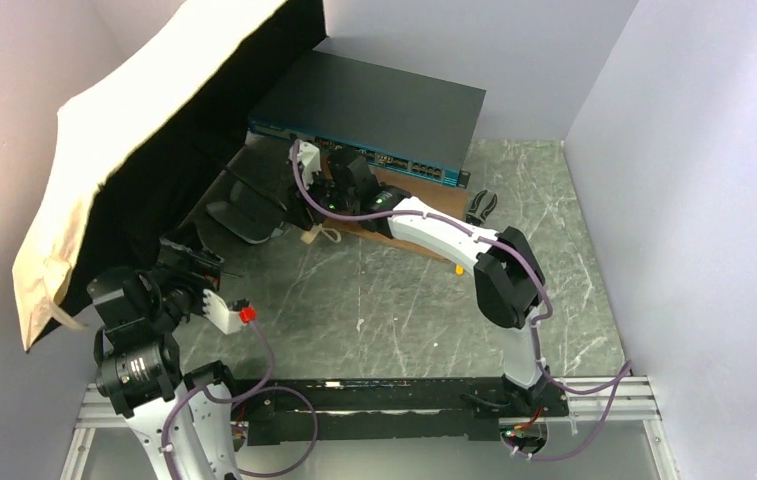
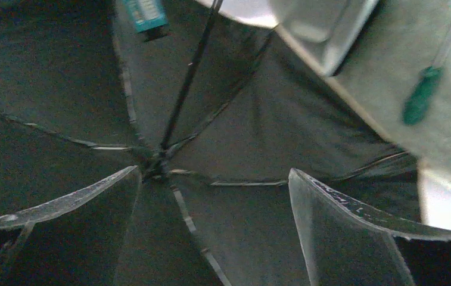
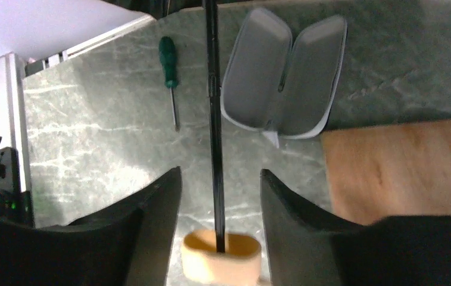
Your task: Open the umbrella
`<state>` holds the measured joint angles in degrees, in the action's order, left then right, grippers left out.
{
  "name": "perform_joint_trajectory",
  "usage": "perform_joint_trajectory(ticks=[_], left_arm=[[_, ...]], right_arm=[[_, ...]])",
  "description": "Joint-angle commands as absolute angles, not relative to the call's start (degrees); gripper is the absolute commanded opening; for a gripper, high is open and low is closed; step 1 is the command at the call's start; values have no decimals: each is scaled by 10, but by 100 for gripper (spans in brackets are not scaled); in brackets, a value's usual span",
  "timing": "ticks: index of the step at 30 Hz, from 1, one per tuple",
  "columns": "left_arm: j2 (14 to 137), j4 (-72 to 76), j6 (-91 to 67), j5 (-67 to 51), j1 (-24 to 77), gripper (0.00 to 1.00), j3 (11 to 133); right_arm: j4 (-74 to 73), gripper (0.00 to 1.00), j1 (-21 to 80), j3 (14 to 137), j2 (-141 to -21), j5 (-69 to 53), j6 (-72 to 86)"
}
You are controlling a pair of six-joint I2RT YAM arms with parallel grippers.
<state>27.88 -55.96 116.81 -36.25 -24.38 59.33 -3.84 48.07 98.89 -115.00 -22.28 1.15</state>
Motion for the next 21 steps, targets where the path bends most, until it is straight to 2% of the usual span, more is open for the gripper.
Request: perform_joint_trajectory(ticks=[1,5,14,21], left_arm=[[262,-686,1083,-374,-243,100,577],[266,-727,991,-374,-242,100,587],[241,-858,959,-351,-243,100,561],[103,-903,980,-315,-243,100,526]], right_arm=[[21,61,475,942,-1086,-236,5],[16,77,469,885,-1032,-234,-26],[-36,85,468,839,-974,-240,-50],[-47,88,456,769,-908,-248,-39]])
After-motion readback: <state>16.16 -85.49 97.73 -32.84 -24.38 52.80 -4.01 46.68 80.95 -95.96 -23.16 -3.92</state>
